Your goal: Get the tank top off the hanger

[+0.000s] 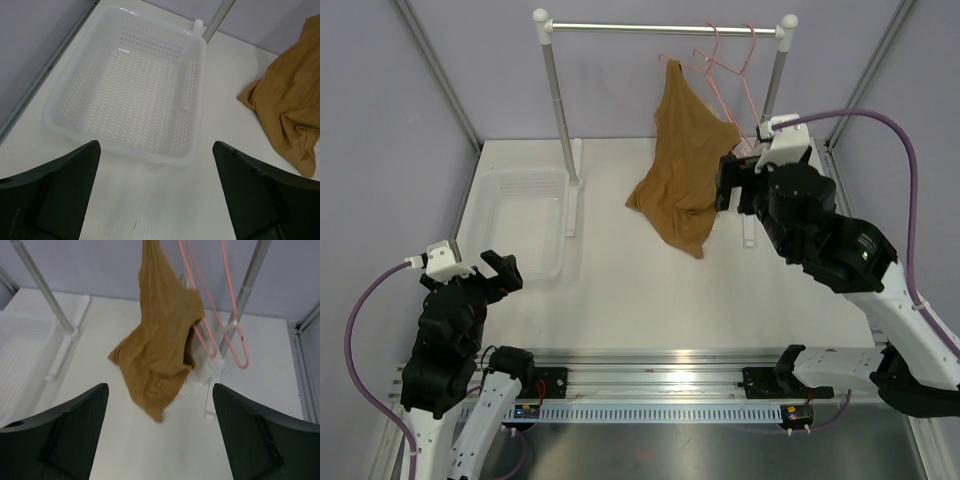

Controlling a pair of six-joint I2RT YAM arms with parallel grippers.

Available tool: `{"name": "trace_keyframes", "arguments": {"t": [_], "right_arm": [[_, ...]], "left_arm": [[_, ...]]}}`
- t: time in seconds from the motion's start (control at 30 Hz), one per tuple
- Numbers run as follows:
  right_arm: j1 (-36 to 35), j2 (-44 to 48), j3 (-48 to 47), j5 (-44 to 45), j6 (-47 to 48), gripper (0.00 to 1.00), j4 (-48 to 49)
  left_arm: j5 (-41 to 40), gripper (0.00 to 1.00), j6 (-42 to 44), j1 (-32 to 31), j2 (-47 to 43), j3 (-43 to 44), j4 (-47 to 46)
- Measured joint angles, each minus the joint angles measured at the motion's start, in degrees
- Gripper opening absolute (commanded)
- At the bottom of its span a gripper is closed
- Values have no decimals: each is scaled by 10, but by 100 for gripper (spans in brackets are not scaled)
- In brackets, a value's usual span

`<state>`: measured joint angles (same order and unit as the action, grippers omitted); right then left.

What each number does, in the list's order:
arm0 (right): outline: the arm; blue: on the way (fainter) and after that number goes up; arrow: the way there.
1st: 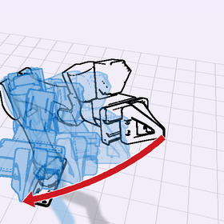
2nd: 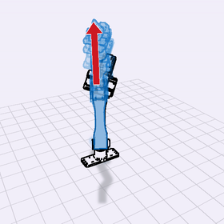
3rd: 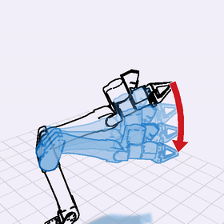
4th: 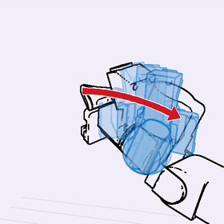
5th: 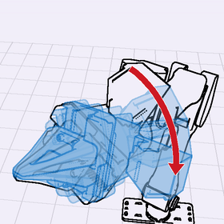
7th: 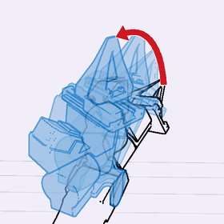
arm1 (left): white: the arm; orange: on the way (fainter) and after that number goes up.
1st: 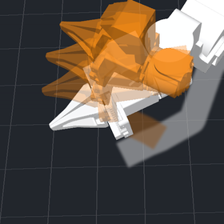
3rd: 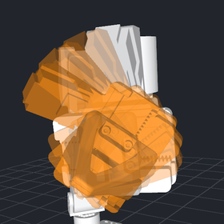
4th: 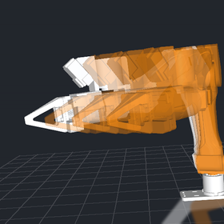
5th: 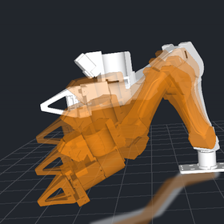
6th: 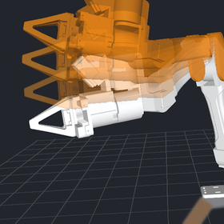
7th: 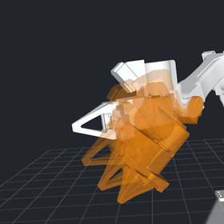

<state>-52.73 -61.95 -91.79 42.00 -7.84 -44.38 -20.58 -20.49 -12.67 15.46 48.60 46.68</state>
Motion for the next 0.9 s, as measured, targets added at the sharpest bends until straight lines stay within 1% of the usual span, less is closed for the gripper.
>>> {"name": "trace_keyframes", "arguments": {"t": [0.1,0.23,0.43,0.5,0.57,0.63,0.77,0.9], "right_arm": [[41,-82,-111,-29,22,95,-9],[129,-205,-265,-94,47,95,-38],[231,-343,-412,-207,82,85,-86],[256,-378,-446,-230,95,81,-96],[268,-406,-471,-253,106,72,-106],[273,-428,-488,-273,113,68,-113],[281,-460,-504,-297,127,64,-113],[294,-484,-504,-298,139,61,-109]], "left_arm": [[0,99,0,0,0,0,0],[0,99,0,0,0,0,0],[0,99,0,0,-8,0,0],[-1,99,0,0,-14,0,0],[-1,99,0,-1,-17,-1,0],[0,99,0,-3,-17,-3,0],[0,99,0,-9,-17,-4,0],[0,99,0,-16,-25,-5,0]]}}
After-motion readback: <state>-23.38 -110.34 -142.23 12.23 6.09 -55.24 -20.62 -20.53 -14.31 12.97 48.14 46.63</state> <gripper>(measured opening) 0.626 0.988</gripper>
